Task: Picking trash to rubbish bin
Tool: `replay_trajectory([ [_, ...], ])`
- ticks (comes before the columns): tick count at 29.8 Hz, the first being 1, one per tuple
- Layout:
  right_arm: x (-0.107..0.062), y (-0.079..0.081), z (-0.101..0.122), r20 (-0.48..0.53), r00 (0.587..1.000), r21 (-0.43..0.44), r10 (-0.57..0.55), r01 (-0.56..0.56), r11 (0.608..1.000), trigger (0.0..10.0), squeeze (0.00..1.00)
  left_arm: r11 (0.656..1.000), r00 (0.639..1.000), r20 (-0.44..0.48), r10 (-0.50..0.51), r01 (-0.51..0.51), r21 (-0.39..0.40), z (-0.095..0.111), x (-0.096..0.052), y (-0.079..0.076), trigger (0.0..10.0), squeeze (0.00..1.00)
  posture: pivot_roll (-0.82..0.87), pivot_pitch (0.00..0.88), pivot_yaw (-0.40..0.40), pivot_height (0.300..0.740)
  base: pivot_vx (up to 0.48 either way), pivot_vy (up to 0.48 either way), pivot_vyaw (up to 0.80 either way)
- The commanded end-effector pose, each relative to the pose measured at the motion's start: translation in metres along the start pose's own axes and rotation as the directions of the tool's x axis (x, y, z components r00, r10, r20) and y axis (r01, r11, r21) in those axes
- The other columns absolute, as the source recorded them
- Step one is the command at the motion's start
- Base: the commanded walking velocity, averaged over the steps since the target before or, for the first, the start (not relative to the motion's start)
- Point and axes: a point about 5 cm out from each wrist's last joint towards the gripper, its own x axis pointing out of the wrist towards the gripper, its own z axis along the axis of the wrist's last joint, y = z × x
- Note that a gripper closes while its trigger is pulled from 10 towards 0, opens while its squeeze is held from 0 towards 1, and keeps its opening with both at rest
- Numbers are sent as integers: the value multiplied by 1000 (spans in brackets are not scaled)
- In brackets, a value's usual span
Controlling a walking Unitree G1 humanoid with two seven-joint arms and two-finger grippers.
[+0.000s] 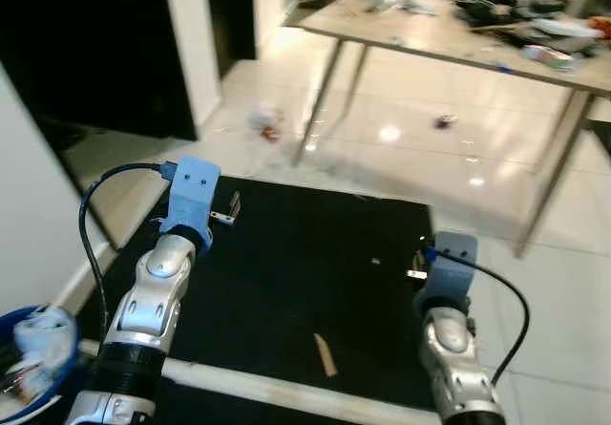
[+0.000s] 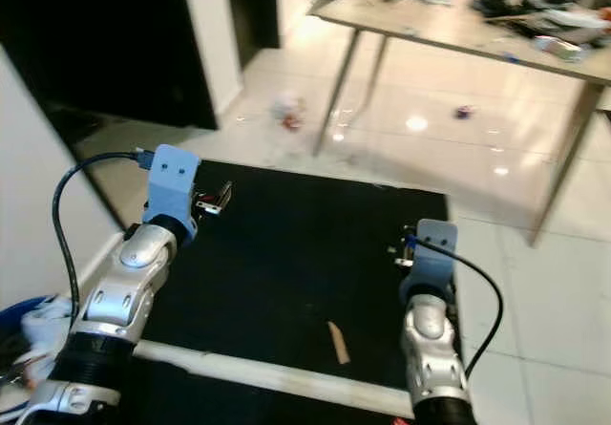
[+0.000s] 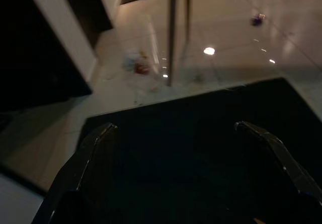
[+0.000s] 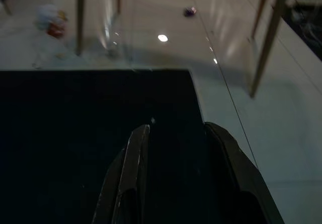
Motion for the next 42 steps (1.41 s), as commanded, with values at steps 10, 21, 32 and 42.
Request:
replay_trajectory([
  [10, -2, -8, -1, 14, 1000, -18, 2, -2, 1000, 10000, 0, 998, 1000, 15, -21, 22, -51, -6, -4, -1, 10000, 0, -2, 69, 59, 740, 0, 0, -800],
  [21, -3, 7, -9, -51, 993, -57, 108, -110, 992, 10000, 0, 995, 997, 15, -73, 73, -70, -6, -4, -10, 10000, 0, -5, 82, 57, 740, 84, 0, 0],
  [32, -2, 5, -9, -50, 994, -52, 101, -104, 993, 10000, 0, 991, 994, 35, -102, 105, -80, -3, -5, -14, 10000, 0, -9, 83, 58, 740, 354, 0, 0],
  [42, -2, 1, -10, -49, 995, -69, 87, -90, 994, 10000, 0, 994, 995, 41, -90, 92, -66, 0, -5, -7, 10000, 0, 2, 85, 51, 740, 370, 0, 0],
])
